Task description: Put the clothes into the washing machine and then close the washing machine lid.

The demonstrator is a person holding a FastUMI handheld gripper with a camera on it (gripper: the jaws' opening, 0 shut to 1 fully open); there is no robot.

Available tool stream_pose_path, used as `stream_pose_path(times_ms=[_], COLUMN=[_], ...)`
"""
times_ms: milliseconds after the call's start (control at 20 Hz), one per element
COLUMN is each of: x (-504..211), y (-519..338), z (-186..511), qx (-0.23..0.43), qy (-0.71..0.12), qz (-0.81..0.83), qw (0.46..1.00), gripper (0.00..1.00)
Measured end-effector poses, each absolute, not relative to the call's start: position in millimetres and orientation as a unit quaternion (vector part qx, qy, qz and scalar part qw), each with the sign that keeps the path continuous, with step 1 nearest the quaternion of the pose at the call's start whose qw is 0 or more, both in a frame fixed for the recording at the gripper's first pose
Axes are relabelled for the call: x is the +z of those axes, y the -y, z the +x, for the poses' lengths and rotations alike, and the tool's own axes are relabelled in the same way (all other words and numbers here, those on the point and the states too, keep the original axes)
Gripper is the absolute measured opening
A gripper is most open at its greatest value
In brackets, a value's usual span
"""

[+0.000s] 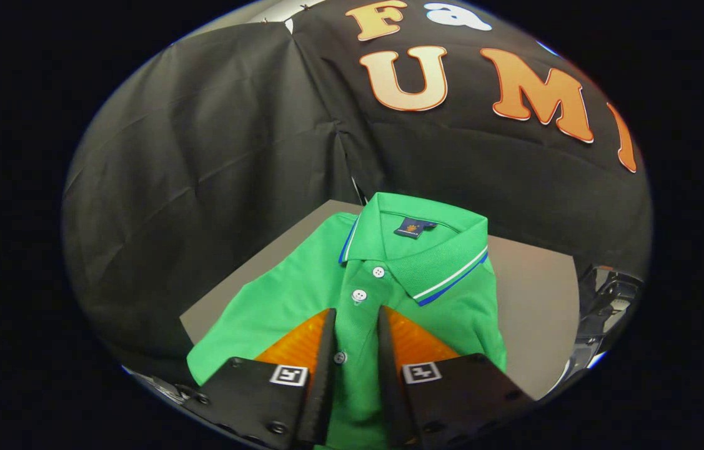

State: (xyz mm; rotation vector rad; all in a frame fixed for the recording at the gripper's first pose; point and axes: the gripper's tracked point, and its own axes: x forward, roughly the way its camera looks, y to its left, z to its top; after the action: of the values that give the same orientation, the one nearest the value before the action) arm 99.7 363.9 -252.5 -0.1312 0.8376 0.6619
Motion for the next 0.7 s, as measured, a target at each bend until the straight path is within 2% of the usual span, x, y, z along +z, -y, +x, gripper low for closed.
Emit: stream_pose_path(times_ms=[50,100,150,200,250,300,350,700], x=[-252.7,-249.9,-247.5,-246.9,-246.1,-246.0,-245.5,-208.8], y=[-363.7,-360.7,-358.7,-358.2,-358.8,-359.1,-360.8,-353.3], z=[100.1,96.9,97.8,98.1,98.5,98.5,99.3,91.9], qx=[0.321,0.320,0.325,0.321,0.325,0.318,0.318,0.331], qy=[-0.402,-0.408,-0.406,-0.402,-0.395,-0.388,-0.378,-0.301], qz=[-0.058,-0.054,-0.053,-0.044,-0.045,-0.039,-0.040,0.001], qw=[0.856,0.853,0.853,0.856,0.858,0.864,0.869,0.894], gripper=[0.32,0.32,0.22,0.22,0.14,0.14,0.08,0.08])
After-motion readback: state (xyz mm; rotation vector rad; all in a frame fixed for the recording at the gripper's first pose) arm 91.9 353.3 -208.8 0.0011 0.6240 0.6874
